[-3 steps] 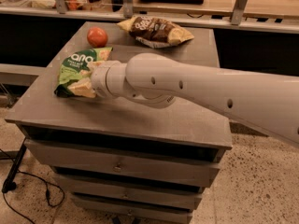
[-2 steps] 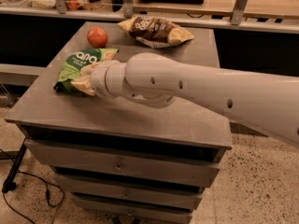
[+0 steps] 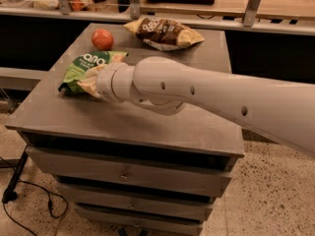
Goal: Move green rice chip bag near brown chip bag
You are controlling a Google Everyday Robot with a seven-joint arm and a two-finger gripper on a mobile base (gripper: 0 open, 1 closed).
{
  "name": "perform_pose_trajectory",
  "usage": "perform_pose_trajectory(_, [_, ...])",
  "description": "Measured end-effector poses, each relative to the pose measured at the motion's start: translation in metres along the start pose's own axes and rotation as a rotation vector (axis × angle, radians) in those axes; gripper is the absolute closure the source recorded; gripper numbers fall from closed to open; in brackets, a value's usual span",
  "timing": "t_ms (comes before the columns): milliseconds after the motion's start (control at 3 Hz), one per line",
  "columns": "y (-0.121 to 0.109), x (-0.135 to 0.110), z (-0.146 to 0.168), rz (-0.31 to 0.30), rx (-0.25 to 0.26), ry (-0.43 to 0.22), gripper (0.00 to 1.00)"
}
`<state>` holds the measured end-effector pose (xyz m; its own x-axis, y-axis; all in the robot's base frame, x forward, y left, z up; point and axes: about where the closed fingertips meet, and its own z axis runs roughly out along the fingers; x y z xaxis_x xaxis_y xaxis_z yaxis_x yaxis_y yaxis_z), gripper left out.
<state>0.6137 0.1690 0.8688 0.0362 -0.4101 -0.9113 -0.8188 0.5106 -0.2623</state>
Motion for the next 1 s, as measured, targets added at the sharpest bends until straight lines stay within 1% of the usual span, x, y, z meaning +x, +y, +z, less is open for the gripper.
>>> perform_pose_trajectory(333, [-0.019,0.002,0.002,-0.028,0.074,-0.009,1.00])
perform_pose_trajectory(667, [-0.047,0.007,-0.001,-0.066,0.176,-0.005,1.00])
perform_pose_trajectory(1000, [-0.076,0.013,-0.008,-0.108,0.257,0.011,1.00])
